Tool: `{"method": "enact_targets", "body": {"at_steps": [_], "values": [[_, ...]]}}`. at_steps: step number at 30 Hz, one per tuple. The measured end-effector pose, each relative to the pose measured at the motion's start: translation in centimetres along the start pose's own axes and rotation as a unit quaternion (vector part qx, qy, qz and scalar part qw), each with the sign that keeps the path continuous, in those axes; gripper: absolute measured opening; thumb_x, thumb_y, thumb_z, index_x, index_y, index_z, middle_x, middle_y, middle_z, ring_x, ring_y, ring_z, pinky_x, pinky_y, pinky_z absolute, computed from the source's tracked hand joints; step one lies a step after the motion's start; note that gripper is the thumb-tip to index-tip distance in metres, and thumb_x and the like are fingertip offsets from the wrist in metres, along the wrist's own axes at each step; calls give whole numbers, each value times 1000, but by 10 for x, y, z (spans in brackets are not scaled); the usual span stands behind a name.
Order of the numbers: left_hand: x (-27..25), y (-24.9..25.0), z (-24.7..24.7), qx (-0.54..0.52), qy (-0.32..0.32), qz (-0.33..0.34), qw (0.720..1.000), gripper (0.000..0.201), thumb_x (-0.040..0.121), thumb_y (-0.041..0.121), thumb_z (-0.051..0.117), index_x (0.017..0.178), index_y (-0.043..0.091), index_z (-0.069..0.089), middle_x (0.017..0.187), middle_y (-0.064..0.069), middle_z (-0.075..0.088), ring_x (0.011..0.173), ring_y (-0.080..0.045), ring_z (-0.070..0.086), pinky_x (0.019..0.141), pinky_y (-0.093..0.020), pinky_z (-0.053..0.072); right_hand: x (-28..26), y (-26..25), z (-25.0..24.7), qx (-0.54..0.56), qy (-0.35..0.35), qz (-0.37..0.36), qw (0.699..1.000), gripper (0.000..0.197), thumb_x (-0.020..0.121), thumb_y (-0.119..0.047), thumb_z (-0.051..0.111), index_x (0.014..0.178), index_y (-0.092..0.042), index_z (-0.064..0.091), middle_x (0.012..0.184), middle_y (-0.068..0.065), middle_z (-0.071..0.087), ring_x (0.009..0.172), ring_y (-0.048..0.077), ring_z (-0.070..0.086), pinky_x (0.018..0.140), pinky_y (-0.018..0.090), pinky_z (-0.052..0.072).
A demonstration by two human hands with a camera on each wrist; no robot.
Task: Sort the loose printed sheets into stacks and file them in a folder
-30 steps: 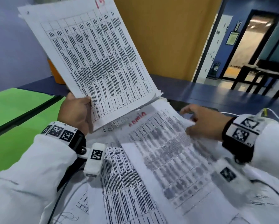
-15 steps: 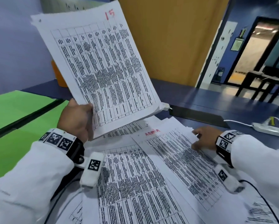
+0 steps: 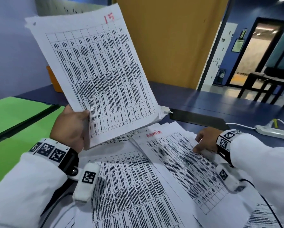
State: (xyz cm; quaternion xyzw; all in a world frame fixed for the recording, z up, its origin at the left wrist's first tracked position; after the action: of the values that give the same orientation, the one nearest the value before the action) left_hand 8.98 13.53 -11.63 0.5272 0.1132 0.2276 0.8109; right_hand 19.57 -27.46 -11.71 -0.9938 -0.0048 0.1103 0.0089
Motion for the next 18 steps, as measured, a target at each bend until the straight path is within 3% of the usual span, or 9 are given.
{"method": "enact_targets", "body": {"at_steps": [3, 5, 8, 10, 13, 16, 18], "values": [[-2, 1, 2, -1, -8, -2, 1000, 43, 103, -5, 43, 137, 16, 61, 124, -7, 74, 109, -29, 73, 91, -51, 57, -3, -3, 0, -20, -10, -1, 1000, 40, 71, -50, 82, 96, -24, 65, 100, -6, 66, 100, 16, 64, 87, 25, 48], [-3, 2, 3, -2, -7, -2, 1000, 43, 103, -4, 43, 136, 16, 61, 124, -7, 74, 111, -30, 72, 92, -52, 57, -4, -4, 0, -28, -10, -2, 1000, 41, 73, -51, 80, 99, -23, 67, 102, -4, 68, 99, 17, 65, 88, 26, 50], [-3, 2, 4, -16, -10, -9, 1000, 44, 104, -6, 41, 137, 15, 59, 122, -4, 74, 103, -23, 75, 75, -40, 62, -3, -3, 3, -12, -7, -13, 1000, 35, 72, -47, 82, 86, -25, 60, 90, -8, 63, 91, 15, 61, 77, 27, 47], [-5, 2, 6, -16, -21, -14, 1000, 45, 104, -7, 39, 137, 16, 59, 120, -3, 75, 101, -20, 76, 70, -36, 62, -2, 1, 4, 43, 24, -12, 999, 42, 65, -40, 89, 83, -27, 53, 89, -8, 60, 89, 15, 59, 73, 27, 42], [-4, -1, 5, -4, -19, -12, 1000, 46, 104, -6, 39, 136, 17, 62, 121, -4, 76, 105, -25, 75, 83, -44, 59, -10, 9, -9, 151, 59, -12, 987, 46, 62, -31, 92, 94, -27, 58, 98, -7, 62, 95, 17, 60, 80, 29, 45], [-1, -6, 4, 20, -16, -20, 999, 42, 104, -5, 42, 120, 23, 68, 115, -2, 78, 105, -26, 74, 91, -47, 56, -36, 16, -36, 209, 92, -65, 971, 23, 74, -35, 84, 91, -28, 69, 94, -10, 71, 88, 12, 65, 75, 28, 44], [0, -9, 2, 49, 1, -22, 999, 38, 102, -4, 45, 114, 24, 68, 111, -1, 79, 104, -26, 74, 91, -46, 56, -54, 24, -55, 266, 128, -94, 951, 17, 81, -35, 78, 95, -31, 71, 92, -14, 74, 87, 9, 67, 80, 30, 45]]}}
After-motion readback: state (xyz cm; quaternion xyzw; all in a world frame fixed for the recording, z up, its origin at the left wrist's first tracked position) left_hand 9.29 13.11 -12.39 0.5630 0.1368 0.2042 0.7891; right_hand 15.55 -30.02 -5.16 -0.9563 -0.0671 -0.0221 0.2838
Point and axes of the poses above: each hand's wrist, its own x-axis towards the middle knuckle, its own z-axis out of the palm, y = z × x, the point moved 4 cm from there along x, towards the middle knuckle
